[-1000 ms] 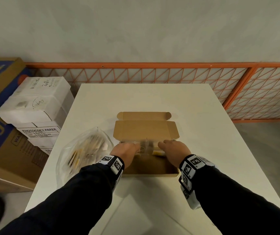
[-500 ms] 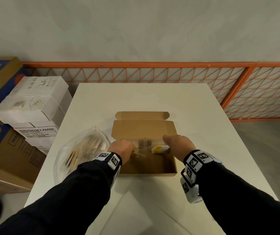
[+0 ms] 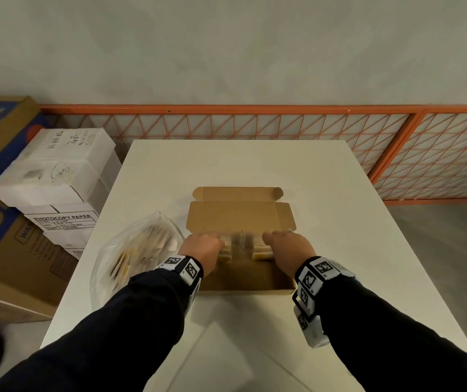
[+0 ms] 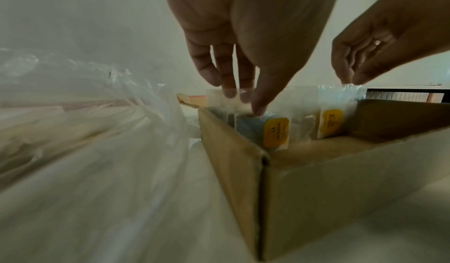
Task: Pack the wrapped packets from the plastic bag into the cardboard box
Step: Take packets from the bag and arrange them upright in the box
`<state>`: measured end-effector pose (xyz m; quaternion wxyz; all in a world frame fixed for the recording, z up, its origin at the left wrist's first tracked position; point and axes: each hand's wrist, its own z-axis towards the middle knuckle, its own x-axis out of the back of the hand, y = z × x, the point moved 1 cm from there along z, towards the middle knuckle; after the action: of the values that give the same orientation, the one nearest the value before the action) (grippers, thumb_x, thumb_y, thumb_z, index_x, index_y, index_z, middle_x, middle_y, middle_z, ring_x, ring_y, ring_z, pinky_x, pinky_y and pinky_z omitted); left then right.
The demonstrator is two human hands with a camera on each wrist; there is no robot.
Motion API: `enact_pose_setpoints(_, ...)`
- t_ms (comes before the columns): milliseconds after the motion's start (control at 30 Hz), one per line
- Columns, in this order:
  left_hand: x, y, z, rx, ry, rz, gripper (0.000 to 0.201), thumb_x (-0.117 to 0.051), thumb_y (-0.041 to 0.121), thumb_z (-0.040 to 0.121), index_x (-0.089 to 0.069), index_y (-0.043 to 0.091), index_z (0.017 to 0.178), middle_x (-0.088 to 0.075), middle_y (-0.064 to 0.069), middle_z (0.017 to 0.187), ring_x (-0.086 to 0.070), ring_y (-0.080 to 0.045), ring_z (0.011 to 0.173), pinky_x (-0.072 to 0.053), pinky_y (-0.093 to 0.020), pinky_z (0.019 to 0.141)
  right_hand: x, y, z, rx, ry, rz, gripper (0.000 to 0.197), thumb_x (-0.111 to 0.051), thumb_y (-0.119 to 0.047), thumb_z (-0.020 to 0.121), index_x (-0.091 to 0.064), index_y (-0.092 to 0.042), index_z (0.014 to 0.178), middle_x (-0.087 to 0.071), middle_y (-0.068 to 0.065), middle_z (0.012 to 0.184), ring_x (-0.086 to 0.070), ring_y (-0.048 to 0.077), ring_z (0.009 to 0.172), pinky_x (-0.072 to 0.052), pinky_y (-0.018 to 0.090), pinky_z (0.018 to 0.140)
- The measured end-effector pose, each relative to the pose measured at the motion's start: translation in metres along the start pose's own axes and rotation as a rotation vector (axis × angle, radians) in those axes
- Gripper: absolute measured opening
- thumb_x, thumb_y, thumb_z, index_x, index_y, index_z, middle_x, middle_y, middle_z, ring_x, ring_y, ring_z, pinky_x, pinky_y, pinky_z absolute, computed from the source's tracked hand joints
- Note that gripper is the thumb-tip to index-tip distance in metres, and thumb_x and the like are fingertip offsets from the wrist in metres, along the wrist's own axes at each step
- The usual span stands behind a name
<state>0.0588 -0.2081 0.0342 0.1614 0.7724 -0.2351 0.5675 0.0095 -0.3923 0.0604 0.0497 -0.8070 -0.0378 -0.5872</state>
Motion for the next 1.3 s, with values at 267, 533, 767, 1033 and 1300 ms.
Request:
enact_pose_setpoints(267, 0.009, -0.003, -0.004, 0.028, 0.076, 0.011, 0.041, -0.047, 0.002, 0.087, -0.047, 0.016, 0.126, -0.062, -0.007, 0.112, -0.054, -0.025, 0.105, -0.042, -0.034, 0.088, -0.004, 0.000, 0.005, -0.066, 0.049, -0.105, 0.029, -0.036, -0.006, 0.094, -0.049, -0.011, 0.120, -0.055, 0.009, 0.119, -0.052, 0.028, 0.112, -0.044, 0.035, 0.090)
enact_pose_setpoints(533, 0.009, 0.011, -0.012, -0.129, 0.199, -0.149, 0.020, -0.037, 0.012, 0.093, -0.054, 0.014, 0.102, -0.059, -0.003, 0.105, -0.050, -0.016, 0.089, -0.043, -0.026, 0.079, -0.019, -0.010, -0.008, 0.027, 0.152, 0.049, 0.028, -0.038, -0.009, 0.093, -0.048, -0.010, 0.119, -0.054, 0.011, 0.118, -0.055, 0.032, 0.104, -0.045, 0.036, 0.085)
enact_pose_setpoints(767, -0.008, 0.013, -0.012, -0.030, -0.143, -0.175, 0.036, -0.044, 0.011, 0.087, -0.055, 0.016, 0.122, -0.060, -0.008, 0.120, -0.058, -0.028, 0.108, -0.049, -0.035, 0.088, -0.039, -0.016, -0.010, -0.048, -0.127, 0.183, 0.038, -0.038, -0.012, 0.095, -0.041, -0.014, 0.133, -0.047, 0.012, 0.129, -0.051, 0.032, 0.116, -0.043, 0.038, 0.097)
enact_pose_setpoints(1033, 0.015, -0.024, -0.033, 0.264, 0.158, -0.380, 0.018, -0.043, 0.023, 0.093, -0.058, 0.014, 0.092, -0.059, -0.004, 0.095, -0.053, -0.019, 0.084, -0.043, -0.027, 0.075, -0.020, -0.024, -0.012, -0.049, -0.020, 0.285, 0.033, -0.035, -0.014, 0.093, -0.056, -0.010, 0.119, -0.059, 0.010, 0.116, -0.057, 0.026, 0.107, -0.046, 0.032, 0.088)
enact_pose_setpoints(1300, -0.008, -0.070, -0.069, 0.583, -0.306, -0.182, 0.049, -0.048, 0.032, 0.088, -0.042, 0.015, 0.134, -0.042, -0.011, 0.140, -0.041, -0.034, 0.129, -0.035, -0.043, 0.107, -0.003, -0.037, -0.026, 0.084, 0.107, 0.391, 0.032, -0.037, -0.003, 0.092, -0.063, -0.001, 0.111, -0.066, 0.016, 0.107, -0.060, 0.029, 0.098, -0.047, 0.029, 0.086)
